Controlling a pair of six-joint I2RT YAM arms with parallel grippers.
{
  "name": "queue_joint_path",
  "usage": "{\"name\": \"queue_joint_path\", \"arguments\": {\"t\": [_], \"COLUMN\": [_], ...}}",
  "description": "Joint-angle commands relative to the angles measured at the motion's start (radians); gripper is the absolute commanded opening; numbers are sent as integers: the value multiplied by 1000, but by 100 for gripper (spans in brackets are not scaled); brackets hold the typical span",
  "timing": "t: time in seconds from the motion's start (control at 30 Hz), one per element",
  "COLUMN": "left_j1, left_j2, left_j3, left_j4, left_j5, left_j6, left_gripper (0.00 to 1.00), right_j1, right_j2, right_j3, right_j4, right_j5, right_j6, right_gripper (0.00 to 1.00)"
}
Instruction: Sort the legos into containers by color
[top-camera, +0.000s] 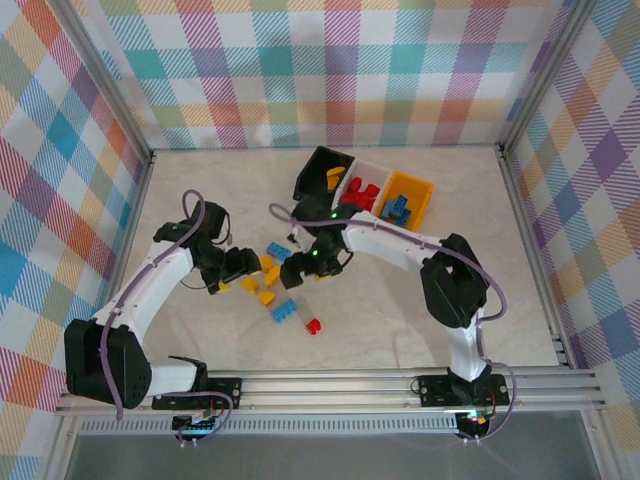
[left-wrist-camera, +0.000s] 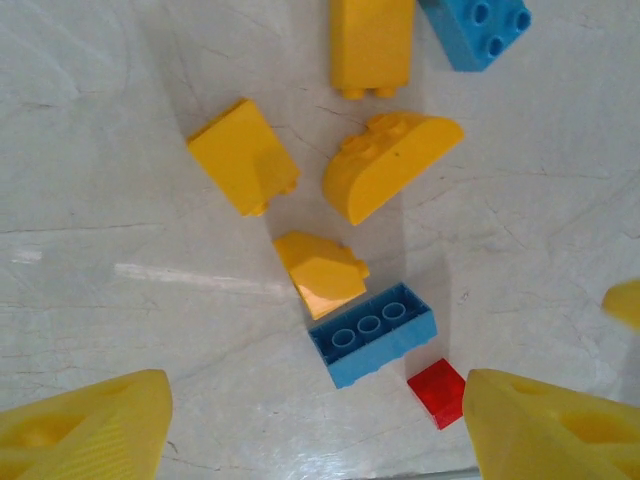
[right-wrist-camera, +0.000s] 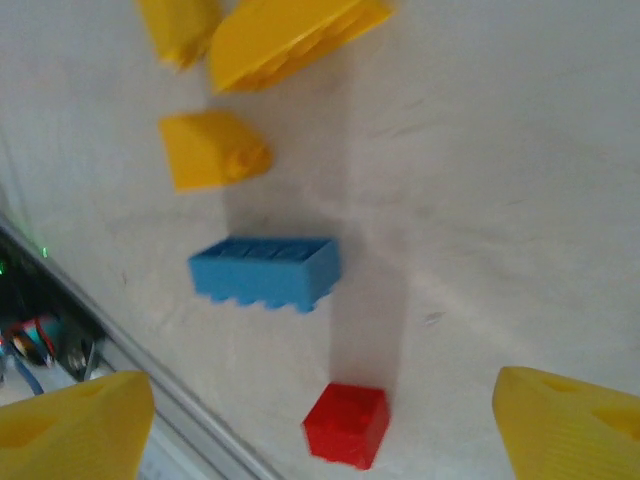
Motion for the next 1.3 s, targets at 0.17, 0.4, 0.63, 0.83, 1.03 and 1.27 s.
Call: {"name": "queue_joint_path", "arguments": {"t": [0.17, 0.4, 0.63, 0.83, 1.03, 1.27], "left_j1": [51, 69, 75, 85, 98, 105], "left_j2": [-35, -171, -280, -261, -241, -232], "left_j3": [17, -46, -90, -76, -48, -73], "left_j4": [-63, -82, -151, -156, -175, -167], "left_j5": [-23, -43, -84, -97, -110, -97], "left_j6": [67, -14, -32, 2, 40, 49], "left_gripper": [78, 79, 80, 81, 81, 81], "right_j1": [166, 184, 194, 205, 211, 214], "right_j2": [132, 198, 212, 240, 259, 313], "right_j3": [129, 170, 165, 176, 178, 214], "right_j4": [-88, -110, -71, -32, -15, -36], "right_j5": [162, 269, 261, 218, 197, 288], "right_j6": [-53, -27, -51, -69, -60, -48], "right_gripper": [100, 100, 100, 100, 100, 95]}}
